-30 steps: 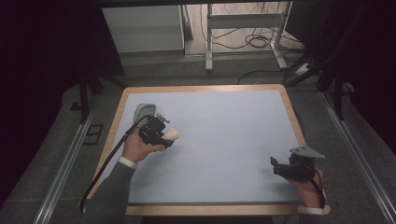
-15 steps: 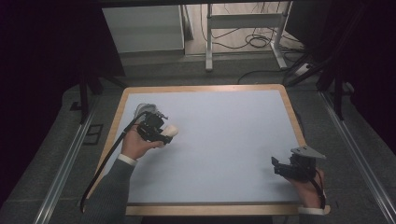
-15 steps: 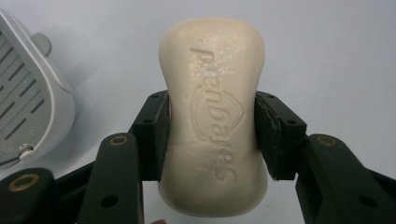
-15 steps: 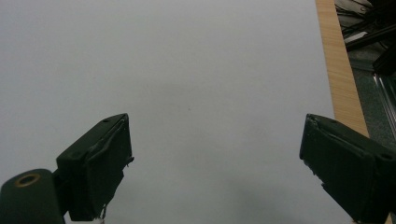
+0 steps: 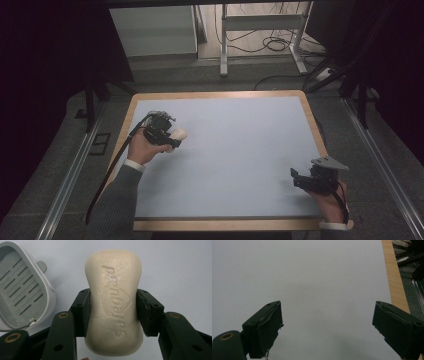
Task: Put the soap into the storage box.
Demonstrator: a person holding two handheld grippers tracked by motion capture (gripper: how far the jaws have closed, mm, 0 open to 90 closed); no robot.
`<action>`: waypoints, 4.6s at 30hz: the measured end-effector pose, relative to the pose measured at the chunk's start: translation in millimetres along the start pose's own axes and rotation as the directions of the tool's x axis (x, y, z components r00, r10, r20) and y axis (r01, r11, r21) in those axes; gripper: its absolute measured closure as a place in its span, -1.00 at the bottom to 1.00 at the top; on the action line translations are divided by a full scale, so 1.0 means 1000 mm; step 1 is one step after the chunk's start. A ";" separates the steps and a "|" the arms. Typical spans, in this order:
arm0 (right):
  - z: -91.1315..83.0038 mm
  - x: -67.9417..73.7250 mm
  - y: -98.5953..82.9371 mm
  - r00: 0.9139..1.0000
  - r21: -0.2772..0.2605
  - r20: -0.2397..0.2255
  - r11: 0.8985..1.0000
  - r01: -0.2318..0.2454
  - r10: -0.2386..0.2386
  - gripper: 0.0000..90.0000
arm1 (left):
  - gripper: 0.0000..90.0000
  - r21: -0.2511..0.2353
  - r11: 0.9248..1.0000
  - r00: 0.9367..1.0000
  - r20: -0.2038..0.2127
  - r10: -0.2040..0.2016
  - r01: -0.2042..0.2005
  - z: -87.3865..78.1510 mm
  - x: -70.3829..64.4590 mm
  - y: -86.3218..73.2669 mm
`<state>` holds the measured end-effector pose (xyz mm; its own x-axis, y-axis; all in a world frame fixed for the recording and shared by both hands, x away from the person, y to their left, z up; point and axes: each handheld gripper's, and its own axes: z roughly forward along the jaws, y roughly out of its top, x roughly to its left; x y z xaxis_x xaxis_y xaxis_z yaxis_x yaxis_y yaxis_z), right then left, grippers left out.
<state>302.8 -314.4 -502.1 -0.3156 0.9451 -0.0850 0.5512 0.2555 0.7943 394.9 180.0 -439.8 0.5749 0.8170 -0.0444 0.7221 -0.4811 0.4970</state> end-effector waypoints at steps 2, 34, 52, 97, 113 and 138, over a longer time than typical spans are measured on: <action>0.000 0.000 0.000 1.000 0.000 -0.001 1.000 0.002 -0.002 -0.80 | 0.10 -0.004 1.000 1.000 -0.004 -0.006 0.006 0.000 0.002 0.001; 0.001 -0.002 -0.002 1.000 0.004 0.005 1.000 -0.003 0.003 -0.80 | 0.10 0.004 0.989 0.988 -0.047 -0.145 0.145 0.011 0.058 0.013; 0.001 -0.003 -0.003 1.000 0.012 0.011 1.000 -0.003 0.002 -0.80 | 0.10 -0.001 0.977 0.975 -0.061 -0.212 0.212 0.013 0.081 0.012; 0.003 -0.006 -0.006 1.000 0.023 0.017 1.000 -0.004 0.003 -0.80 | -0.16 -0.056 0.971 0.969 -0.078 -0.235 0.231 0.027 0.082 0.012; 0.013 -0.001 0.001 1.000 0.008 -0.013 1.000 0.006 -0.006 -0.80 | -0.24 -0.146 0.976 0.987 -0.011 -0.163 0.159 0.007 0.059 -0.002; -0.003 0.002 -0.002 1.000 -0.019 0.002 1.000 0.018 -0.018 -0.80 | -0.41 -0.219 0.975 0.994 0.111 -0.010 0.034 0.013 -0.010 -0.063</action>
<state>299.2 -313.2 -502.0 -0.3240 0.9408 -0.0999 0.5305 0.2681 0.8041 348.7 198.3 -481.7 0.6068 0.7814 -0.1456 0.6396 -0.3712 0.6731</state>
